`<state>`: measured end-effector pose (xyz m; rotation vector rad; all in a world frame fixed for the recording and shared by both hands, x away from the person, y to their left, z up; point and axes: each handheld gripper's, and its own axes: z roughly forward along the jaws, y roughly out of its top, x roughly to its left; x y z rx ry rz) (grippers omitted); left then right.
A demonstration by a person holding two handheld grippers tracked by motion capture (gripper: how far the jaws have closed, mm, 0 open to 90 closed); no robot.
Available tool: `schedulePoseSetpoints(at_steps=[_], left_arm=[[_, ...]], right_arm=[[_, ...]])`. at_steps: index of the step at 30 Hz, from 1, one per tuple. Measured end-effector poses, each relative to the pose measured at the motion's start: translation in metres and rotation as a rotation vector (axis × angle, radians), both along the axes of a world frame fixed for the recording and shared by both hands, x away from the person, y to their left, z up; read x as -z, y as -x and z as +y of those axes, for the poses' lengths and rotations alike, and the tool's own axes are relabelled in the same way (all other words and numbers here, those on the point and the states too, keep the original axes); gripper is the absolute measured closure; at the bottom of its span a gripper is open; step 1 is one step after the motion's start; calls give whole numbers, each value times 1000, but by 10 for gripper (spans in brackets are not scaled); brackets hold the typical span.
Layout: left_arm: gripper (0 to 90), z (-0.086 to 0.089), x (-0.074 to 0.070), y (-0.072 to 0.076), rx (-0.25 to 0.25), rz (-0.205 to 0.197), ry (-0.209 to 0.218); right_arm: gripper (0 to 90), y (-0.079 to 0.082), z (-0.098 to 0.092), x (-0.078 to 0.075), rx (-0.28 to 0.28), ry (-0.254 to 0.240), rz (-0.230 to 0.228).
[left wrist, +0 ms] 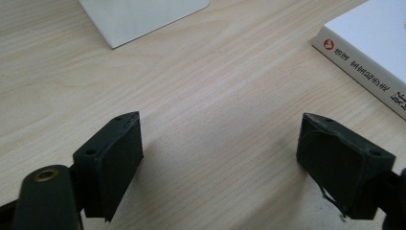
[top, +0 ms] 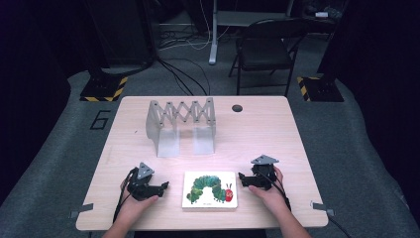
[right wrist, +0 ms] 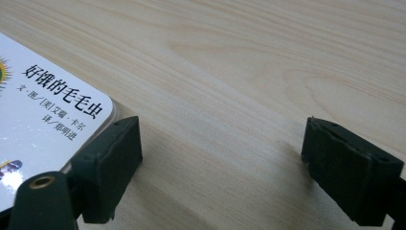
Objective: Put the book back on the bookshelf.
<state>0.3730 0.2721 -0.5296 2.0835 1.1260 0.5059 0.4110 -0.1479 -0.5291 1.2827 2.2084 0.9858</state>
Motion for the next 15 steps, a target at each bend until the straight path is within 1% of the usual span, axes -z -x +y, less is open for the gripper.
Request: schedulePoseSetpoints(at_steps=[1,2,3,5,6,7,10,13,14,15], left_arm=[[144,-1,1,0,-8,-12,1],[138,-1,0,-1,-1,2,-2],[130,-1,1,-1,-4,-7,-1],[128,-1,0,-1,0,0,-2],[128,-2,1,0,-11,-7,2],[128,-2,0,0,-5,0,0],[129,-2,0,1,-1,3,-3],[129,-2,0,1,-2,1,-3],[130,-2,1,2,-6,-7,3],[130,-2,0,2,-1,-3,-2]], right_arm=[[131,0,0,0,0,-1,0],[132,0,0,0,0,-1,0],[128,0,0,0,0,-1,0],[122,0,0,0,-4,1,0],[121,0,0,0,-6,2,1],[121,0,0,0,-6,2,1],[120,0,0,0,-4,1,1],[121,0,0,0,-4,2,1],[123,0,0,0,-3,4,1],[124,1,0,0,-9,9,-3]])
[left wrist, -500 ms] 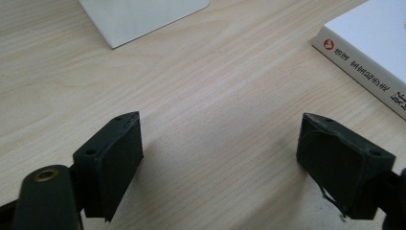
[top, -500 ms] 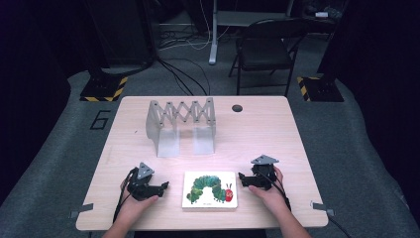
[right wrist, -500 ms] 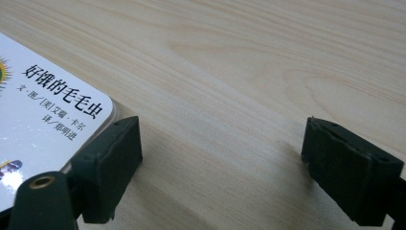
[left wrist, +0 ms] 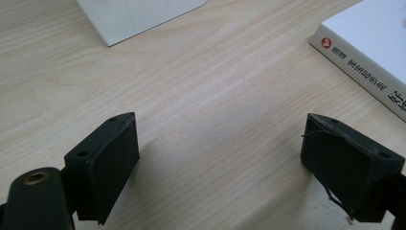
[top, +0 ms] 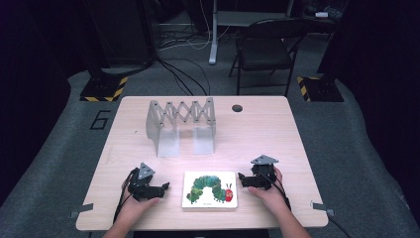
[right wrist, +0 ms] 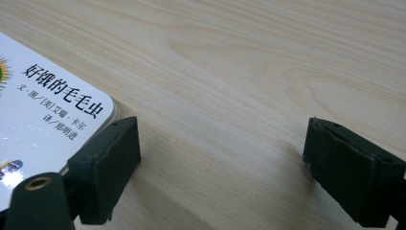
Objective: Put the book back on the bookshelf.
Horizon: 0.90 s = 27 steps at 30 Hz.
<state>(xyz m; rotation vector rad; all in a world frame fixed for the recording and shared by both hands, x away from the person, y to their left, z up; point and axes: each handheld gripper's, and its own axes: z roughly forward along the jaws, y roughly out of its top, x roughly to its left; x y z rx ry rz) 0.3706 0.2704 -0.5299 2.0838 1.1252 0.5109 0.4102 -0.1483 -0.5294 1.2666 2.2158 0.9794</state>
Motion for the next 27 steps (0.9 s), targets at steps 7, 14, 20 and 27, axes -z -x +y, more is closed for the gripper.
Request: schedulePoseSetpoints(at_steps=[7,14,20,27], left_arm=[[134,0,0,1,-5,1,3],[153,-1,-1,0,4,4,-1],[223,-1,-4,1,-8,23,-14],[318,-8,-14,5,40,62,-15]], right_arm=[[124,2,0,0,12,1,7],[140,3,0,-1,7,-4,10],[204,3,-1,-3,15,-2,18],[379,3,-4,-15,44,7,105]])
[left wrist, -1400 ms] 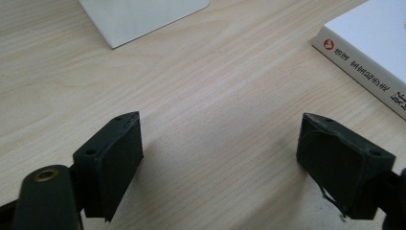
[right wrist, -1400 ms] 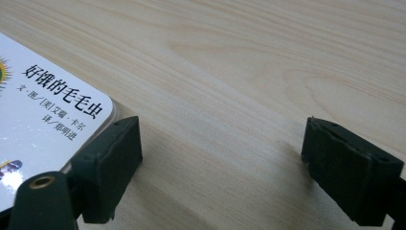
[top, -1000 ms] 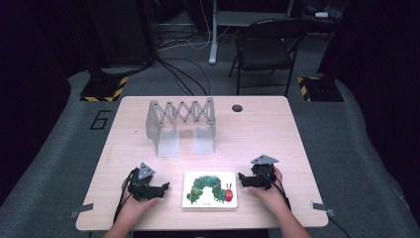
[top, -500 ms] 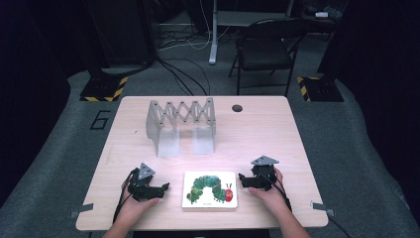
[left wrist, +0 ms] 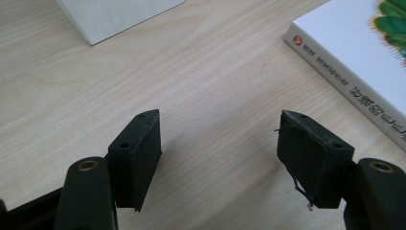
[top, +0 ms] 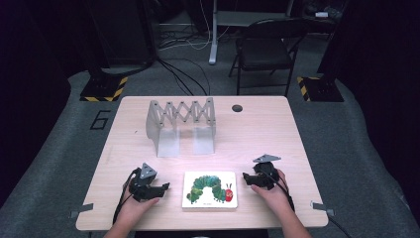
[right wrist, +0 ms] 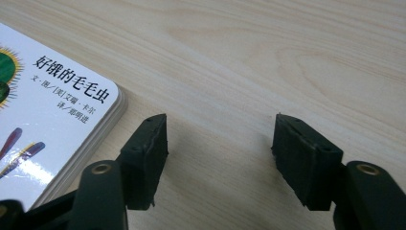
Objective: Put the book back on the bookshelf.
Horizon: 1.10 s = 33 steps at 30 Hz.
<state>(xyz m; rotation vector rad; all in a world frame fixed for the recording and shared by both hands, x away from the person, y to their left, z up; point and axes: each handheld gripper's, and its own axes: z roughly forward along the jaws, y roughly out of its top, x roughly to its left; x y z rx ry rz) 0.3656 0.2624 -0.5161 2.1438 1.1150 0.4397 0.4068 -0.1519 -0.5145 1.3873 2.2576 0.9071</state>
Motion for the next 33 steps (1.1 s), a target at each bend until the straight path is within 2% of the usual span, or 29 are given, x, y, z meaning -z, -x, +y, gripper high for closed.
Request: schedulePoseSetpoints(at_steps=[4,7,9,10,12,13,17,21,23,25,28,29,31,33], left_arm=[[318,-4,0,1,5,10,-2],[338,-8,0,3,3,3,3],[346,-10,-3,5,27,18,-9],[347,-12,-2,5,27,1,-12],[347,-14,-3,6,28,-3,-13],[345,-15,-6,7,51,14,-25],[342,-20,-6,9,50,18,-3],[335,-24,-6,13,70,37,-9],[375,-25,-6,14,66,61,-8],[389,-26,-7,14,70,63,0],[384,-28,-9,16,93,60,1],[366,-30,-11,17,106,57,-11],[351,-33,-14,20,118,48,-3],[336,-35,-17,22,147,51,-1]], right_arm=[[415,0,-3,-3,2,-4,27],[420,1,-4,-5,11,-12,45],[441,2,-4,-8,20,-17,56],[447,3,-4,-9,19,-20,59],[452,2,-5,-10,17,-17,56],[454,3,-6,-11,26,-24,63],[454,4,-9,-14,29,-45,61],[454,7,-8,-19,20,-57,68],[454,7,-7,-20,15,-61,71],[454,7,-6,-20,4,-53,81],[454,7,-6,-19,-3,-45,80],[454,8,-4,-20,-4,-59,83],[454,9,-2,-22,-10,-63,87],[455,11,2,-24,-14,-58,71]])
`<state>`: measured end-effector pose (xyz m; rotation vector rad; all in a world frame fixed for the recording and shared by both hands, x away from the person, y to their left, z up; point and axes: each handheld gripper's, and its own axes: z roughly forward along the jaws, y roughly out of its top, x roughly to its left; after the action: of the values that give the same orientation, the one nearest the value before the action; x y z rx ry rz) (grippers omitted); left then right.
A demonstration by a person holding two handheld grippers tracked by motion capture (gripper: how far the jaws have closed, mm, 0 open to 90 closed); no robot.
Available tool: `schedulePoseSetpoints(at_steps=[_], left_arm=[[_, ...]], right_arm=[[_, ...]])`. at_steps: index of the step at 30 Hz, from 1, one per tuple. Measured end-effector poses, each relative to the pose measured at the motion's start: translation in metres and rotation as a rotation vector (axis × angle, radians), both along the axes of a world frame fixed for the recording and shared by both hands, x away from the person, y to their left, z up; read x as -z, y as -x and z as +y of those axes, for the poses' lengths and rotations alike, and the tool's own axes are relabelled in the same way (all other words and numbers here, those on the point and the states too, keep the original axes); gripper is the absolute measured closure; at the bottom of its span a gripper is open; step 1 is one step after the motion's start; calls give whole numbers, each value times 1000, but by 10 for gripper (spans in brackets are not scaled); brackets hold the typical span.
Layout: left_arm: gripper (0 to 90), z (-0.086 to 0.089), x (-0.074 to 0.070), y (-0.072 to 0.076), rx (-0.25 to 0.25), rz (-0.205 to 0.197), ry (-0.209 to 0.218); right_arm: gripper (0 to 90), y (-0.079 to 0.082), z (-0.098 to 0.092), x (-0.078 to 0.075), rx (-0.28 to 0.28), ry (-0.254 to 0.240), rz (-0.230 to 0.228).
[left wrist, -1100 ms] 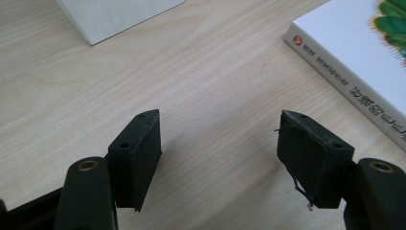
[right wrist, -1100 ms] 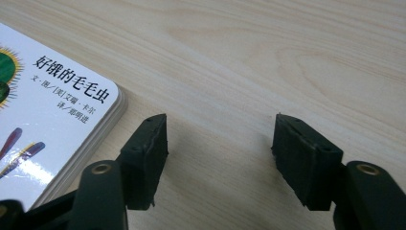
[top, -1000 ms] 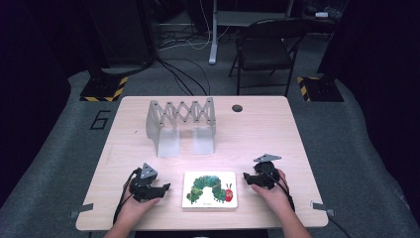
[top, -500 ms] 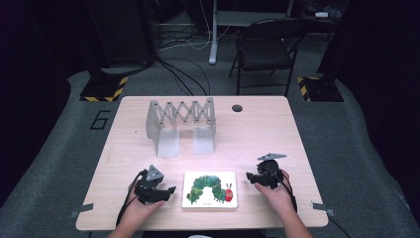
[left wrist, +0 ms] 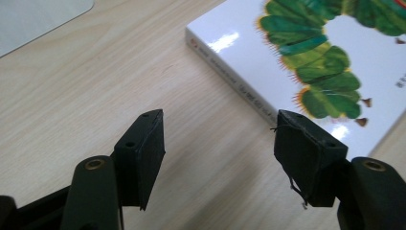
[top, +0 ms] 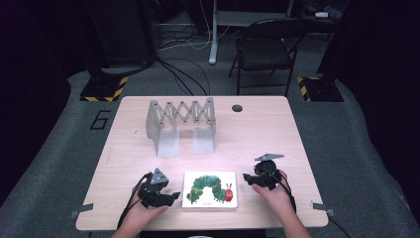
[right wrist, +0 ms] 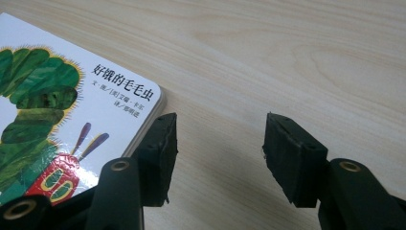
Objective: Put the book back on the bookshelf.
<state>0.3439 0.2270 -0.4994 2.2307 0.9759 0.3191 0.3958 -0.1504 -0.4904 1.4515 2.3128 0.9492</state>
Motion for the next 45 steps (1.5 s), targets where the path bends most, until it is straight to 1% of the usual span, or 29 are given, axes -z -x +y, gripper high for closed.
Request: schedulePoseSetpoints(at_steps=[1,4,6,10,11,12,14,15,16,20,21,23,24,26,27,28,30,31,32,33,35,38,39,40,41,42,43,44,45], left_arm=[[325,-2,0,1,-6,-15,7],[315,-5,-2,4,7,-9,16],[313,-6,-3,6,12,-8,16],[296,-10,-1,9,24,-13,-2],[293,-10,0,9,28,-2,5],[294,-11,1,9,33,-3,-7],[294,-12,3,10,38,3,-7],[294,-13,3,11,42,5,-10],[294,-14,3,13,51,7,-5],[293,-18,3,20,58,14,21],[293,-18,3,21,69,6,8],[293,-20,3,22,68,9,9],[293,-22,4,24,69,11,10],[293,-25,6,26,70,11,-9],[293,-25,6,27,70,9,-9],[293,-26,7,28,68,17,-1],[294,-28,8,29,71,13,-14],[294,-28,9,29,75,20,-7],[294,-29,10,29,72,9,-16],[294,-30,10,30,75,13,-12],[294,-32,11,31,74,3,-19],[293,-36,13,32,83,-3,-35],[293,-36,13,32,83,-3,-35],[293,-37,14,32,85,-1,-38],[293,-37,14,32,92,15,-37],[293,-37,14,32,92,15,-37],[293,-38,15,32,84,0,-43],[291,-39,15,32,82,-2,-42],[290,-40,16,33,82,-5,-49]], right_arm=[[455,1,2,-1,1,4,-1],[454,2,4,-2,-10,0,-19],[453,1,7,-2,-8,-9,-16],[451,0,13,-2,-26,0,-8],[449,0,14,-2,-24,-3,-3],[447,0,15,-2,-29,-6,-2],[447,-1,15,-2,-35,-8,-8],[446,-1,19,-1,-26,-19,9],[445,-2,19,-1,-43,-10,3],[443,-2,24,0,-52,-12,14],[443,-2,25,0,-57,-9,19],[443,-3,27,0,-68,-8,16],[443,-4,29,0,-68,-9,28],[443,-5,31,0,-73,-11,30],[443,-6,30,1,-87,-12,22],[443,-6,31,1,-89,-12,29],[443,-7,32,1,-88,-14,32],[444,-8,32,1,-88,-12,33],[443,-9,32,2,-82,-22,41],[443,-9,32,3,-82,-30,49],[443,-10,33,4,-83,-33,49],[444,-13,37,8,-95,-38,75],[444,-13,37,8,-95,-38,75],[443,-13,39,8,-95,-56,91],[443,-14,40,8,-95,-60,92],[443,-14,40,8,-95,-60,92],[442,-14,41,9,-98,-61,91],[440,-15,42,9,-93,-65,96],[438,-16,44,10,-104,-61,93]])
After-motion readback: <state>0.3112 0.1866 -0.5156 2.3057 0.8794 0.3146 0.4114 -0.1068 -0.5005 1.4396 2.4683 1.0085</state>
